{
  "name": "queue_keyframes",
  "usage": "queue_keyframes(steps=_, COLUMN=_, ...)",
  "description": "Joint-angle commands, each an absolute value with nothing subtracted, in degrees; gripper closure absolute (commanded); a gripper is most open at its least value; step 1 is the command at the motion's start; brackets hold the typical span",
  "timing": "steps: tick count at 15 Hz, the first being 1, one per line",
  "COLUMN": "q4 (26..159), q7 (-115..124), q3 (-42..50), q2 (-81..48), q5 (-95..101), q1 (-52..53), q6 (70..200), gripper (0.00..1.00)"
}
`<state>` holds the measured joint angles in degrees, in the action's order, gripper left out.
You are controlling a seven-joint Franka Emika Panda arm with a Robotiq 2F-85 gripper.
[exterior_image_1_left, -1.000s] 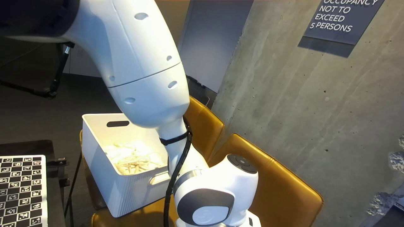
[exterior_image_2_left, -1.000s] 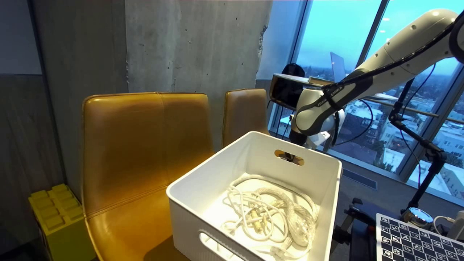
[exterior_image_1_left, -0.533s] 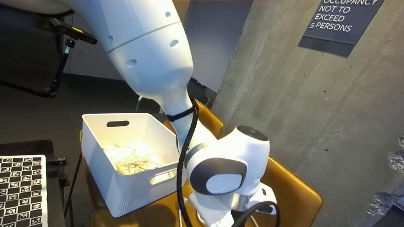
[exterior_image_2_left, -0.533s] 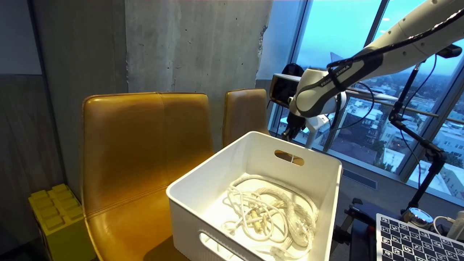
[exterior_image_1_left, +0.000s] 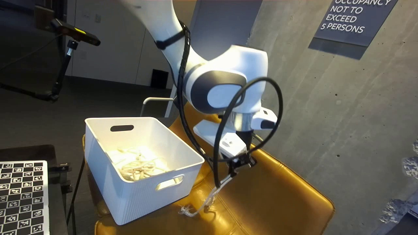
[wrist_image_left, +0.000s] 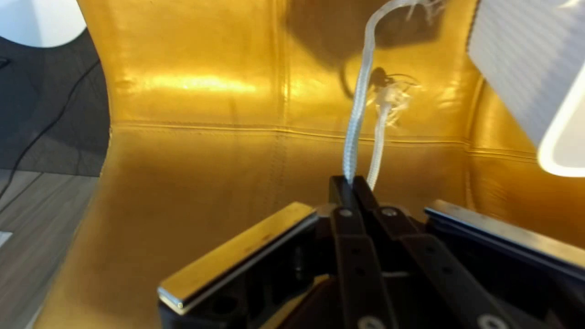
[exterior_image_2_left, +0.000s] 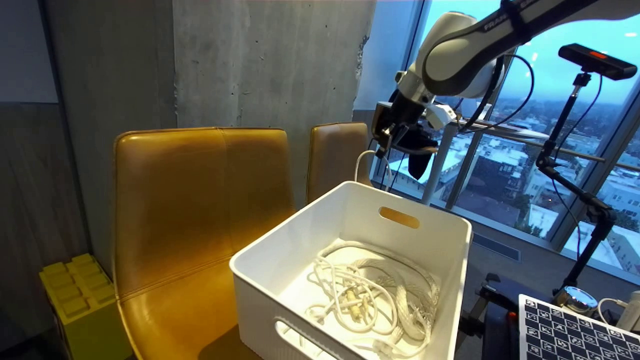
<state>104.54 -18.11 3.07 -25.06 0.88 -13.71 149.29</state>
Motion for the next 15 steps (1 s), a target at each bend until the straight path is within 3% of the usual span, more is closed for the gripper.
queue_keyframes(steps=1, q4=116.4, q7=-22.5, q3=-0.4, q2=-12.1, q5=-0.9, q1=-12.6, q6=149.2, gripper=0.99)
queue_keyframes(steps=8, q4=129.7, q7=-25.7, q3=-3.2, q2=8.0, q5=-6.6, q1=-4.0, q6=146.9, gripper=0.99)
queue_keyframes(steps=15, q4=134.9, q7=-17.9, q3=-4.5, q2=27.5, q5=-5.3, q1=7.0, q6=135.3, gripper=0.99)
